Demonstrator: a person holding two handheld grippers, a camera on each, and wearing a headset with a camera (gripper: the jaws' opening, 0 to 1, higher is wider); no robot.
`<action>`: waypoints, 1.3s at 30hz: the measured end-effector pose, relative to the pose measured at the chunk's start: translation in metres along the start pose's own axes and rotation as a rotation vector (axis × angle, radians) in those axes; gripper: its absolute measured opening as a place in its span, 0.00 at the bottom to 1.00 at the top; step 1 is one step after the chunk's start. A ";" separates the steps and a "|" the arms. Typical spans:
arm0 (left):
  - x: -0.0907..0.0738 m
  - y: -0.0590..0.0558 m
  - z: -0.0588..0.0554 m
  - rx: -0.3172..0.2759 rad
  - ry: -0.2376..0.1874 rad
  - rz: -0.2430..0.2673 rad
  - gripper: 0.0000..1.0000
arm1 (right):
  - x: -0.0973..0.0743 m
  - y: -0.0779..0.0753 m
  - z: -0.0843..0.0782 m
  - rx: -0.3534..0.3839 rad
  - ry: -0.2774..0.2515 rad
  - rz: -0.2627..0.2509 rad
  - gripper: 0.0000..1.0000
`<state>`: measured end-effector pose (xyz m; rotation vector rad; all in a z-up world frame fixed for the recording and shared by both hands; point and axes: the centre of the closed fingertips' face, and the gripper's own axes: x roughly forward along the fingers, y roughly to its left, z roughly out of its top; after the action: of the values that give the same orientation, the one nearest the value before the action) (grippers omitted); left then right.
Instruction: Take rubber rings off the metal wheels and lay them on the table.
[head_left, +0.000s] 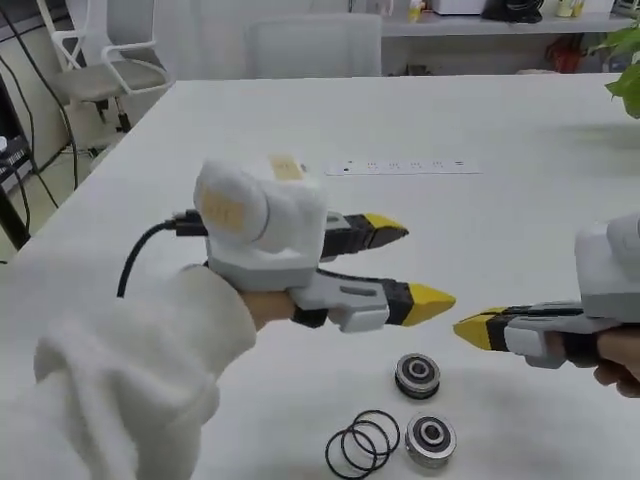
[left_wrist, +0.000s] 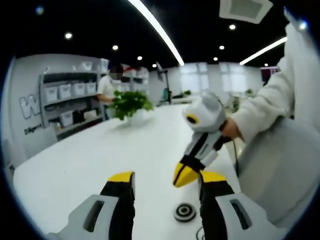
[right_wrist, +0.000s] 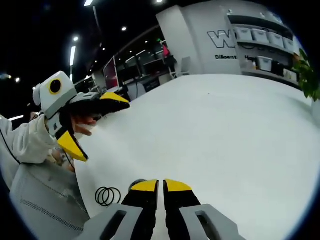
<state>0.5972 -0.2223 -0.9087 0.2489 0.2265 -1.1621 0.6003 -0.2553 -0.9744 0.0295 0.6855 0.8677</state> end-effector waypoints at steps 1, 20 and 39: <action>0.002 0.003 -0.008 0.002 0.021 0.024 0.52 | 0.001 0.000 -0.002 0.000 0.007 0.001 0.01; 0.024 -0.023 -0.075 0.033 0.220 -0.034 0.27 | 0.014 0.018 -0.046 -0.076 0.186 0.103 0.08; 0.029 -0.030 -0.086 -0.044 0.230 -0.039 0.16 | 0.021 0.022 -0.053 -0.200 0.202 0.107 0.15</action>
<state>0.5761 -0.2323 -1.0015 0.3407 0.4602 -1.1659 0.5647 -0.2393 -1.0211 -0.2044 0.7879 1.0483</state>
